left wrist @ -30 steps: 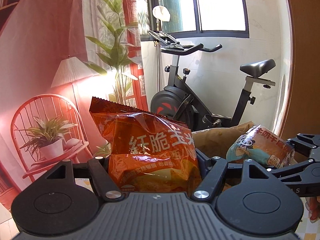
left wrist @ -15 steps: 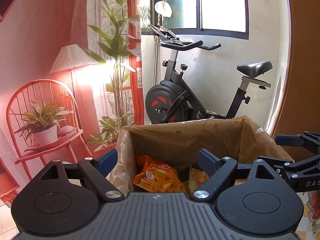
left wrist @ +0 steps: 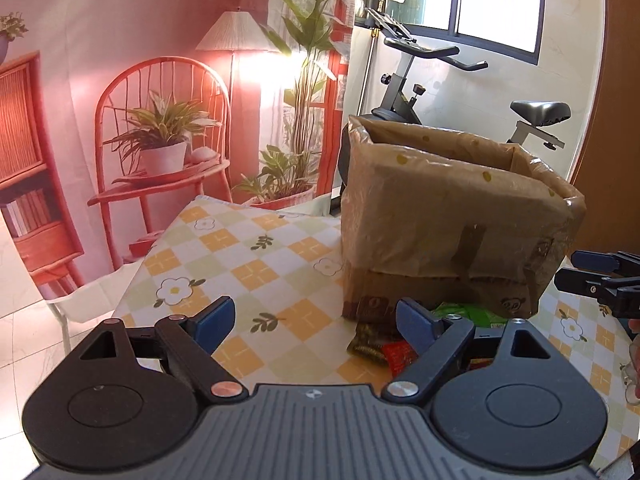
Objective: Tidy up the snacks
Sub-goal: 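Withdraw both tools from the box, right gripper toward the long wrapped bar, then grasp the long wrapped biscuit bar with the right gripper while the left moves toward the blue-dotted packet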
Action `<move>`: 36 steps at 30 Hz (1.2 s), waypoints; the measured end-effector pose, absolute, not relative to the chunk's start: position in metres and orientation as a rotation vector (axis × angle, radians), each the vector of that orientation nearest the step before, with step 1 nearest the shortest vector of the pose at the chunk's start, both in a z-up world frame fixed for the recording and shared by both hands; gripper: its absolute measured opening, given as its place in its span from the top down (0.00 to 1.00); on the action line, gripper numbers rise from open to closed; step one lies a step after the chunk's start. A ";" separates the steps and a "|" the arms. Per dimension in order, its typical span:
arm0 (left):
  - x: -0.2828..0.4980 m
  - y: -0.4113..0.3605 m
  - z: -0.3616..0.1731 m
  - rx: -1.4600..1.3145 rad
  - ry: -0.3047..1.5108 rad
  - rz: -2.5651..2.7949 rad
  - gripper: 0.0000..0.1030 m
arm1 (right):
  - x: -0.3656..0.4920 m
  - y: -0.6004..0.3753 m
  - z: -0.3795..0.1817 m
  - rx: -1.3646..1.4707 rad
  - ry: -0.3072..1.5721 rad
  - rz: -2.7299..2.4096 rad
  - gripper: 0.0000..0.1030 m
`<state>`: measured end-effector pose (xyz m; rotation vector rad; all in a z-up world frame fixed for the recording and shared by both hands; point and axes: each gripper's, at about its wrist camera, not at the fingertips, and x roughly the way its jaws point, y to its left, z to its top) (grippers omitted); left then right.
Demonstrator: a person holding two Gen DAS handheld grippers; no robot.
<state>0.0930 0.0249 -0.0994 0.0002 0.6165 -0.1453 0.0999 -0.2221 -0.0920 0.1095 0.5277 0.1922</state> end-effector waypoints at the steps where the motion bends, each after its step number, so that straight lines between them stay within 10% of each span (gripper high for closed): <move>1: 0.087 0.030 -0.102 0.001 0.616 -0.134 0.13 | 0.094 -0.214 -0.100 0.106 0.547 0.187 0.19; 31: 0.049 0.030 -0.146 -0.014 0.665 -0.092 0.13 | 0.068 -0.102 -0.211 -0.078 0.893 0.579 0.46; 36: 0.052 0.029 -0.148 -0.030 0.673 -0.098 0.13 | 0.066 -0.105 -0.213 -0.073 0.892 0.591 0.62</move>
